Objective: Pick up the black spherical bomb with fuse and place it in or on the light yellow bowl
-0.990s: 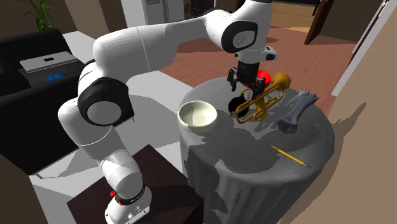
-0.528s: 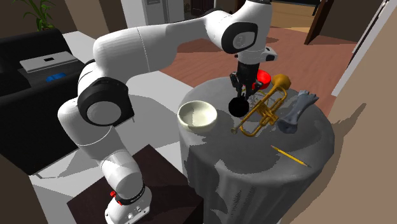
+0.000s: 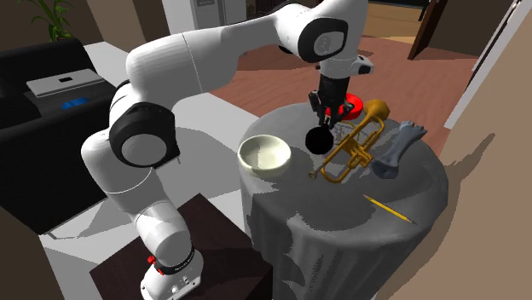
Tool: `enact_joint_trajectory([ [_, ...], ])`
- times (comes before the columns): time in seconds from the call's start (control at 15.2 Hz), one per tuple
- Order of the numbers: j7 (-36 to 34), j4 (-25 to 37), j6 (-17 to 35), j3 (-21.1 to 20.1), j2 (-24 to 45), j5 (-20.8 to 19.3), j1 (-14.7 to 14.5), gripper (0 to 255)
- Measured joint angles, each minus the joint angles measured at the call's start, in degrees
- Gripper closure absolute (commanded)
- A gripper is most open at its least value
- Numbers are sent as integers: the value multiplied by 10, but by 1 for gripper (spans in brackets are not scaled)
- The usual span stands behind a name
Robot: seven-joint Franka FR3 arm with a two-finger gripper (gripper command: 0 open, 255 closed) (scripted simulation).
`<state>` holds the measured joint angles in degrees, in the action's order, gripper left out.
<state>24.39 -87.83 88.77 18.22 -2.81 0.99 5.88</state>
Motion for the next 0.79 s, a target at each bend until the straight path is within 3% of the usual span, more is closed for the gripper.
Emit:
enact_joint_trajectory([
  [0.79,9,163,-111,8,55,19,8,255],
])
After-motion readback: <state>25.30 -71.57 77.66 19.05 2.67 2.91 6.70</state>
